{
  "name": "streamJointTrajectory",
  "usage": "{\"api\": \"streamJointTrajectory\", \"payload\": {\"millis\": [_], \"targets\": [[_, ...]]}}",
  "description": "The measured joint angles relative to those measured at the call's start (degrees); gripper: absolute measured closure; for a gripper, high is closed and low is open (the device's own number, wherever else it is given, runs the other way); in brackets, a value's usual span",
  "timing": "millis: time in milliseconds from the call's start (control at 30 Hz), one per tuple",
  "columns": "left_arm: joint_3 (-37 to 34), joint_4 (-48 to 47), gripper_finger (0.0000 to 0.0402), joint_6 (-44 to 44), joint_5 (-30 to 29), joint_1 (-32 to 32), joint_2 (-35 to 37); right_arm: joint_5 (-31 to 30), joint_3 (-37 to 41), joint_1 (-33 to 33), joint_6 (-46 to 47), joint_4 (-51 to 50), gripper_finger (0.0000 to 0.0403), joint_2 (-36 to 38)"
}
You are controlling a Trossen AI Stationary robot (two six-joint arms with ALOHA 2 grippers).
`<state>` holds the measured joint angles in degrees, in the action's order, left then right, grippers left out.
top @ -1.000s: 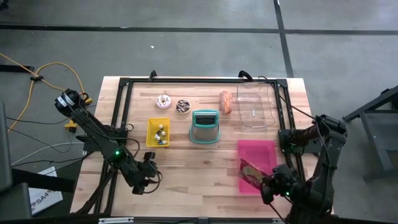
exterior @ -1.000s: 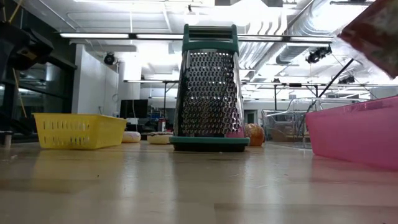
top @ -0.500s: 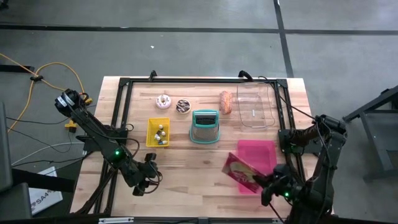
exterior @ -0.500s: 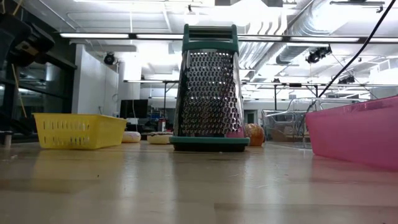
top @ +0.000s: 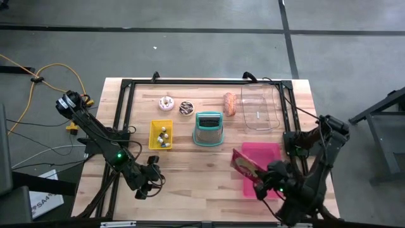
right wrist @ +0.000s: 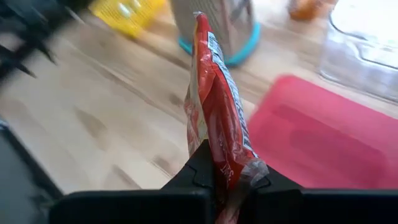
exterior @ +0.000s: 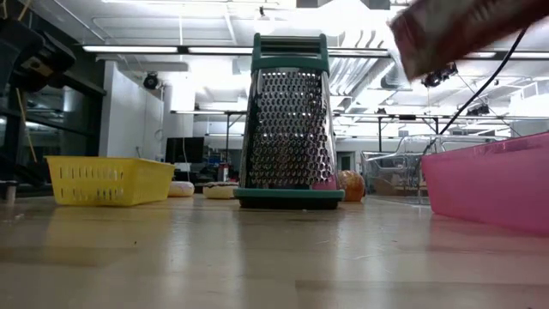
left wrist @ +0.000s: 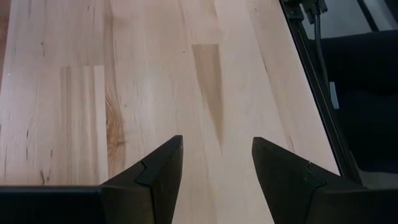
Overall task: Pick & Place Food Item
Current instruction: Put the popcorn bag into the pink bin
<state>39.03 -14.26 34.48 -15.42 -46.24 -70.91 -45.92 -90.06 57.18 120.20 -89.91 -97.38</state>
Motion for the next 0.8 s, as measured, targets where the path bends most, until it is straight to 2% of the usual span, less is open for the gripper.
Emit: {"api": "streamJointTrajectory", "payload": {"millis": [233,600,800], "targets": [[0.00,0.00,0.0213,0.00,0.00,0.00,0.00,10.06,0.02,-3.32,-6.83,-0.07,0.0393,0.00],[0.00,-0.01,0.0213,-0.01,-0.02,0.00,0.00,8.35,0.02,-5.52,-11.13,-0.07,0.0394,0.00],[0.00,0.00,0.0213,0.00,-0.02,0.00,0.00,8.56,0.02,-9.70,-18.94,-0.11,0.0394,0.00]]}}
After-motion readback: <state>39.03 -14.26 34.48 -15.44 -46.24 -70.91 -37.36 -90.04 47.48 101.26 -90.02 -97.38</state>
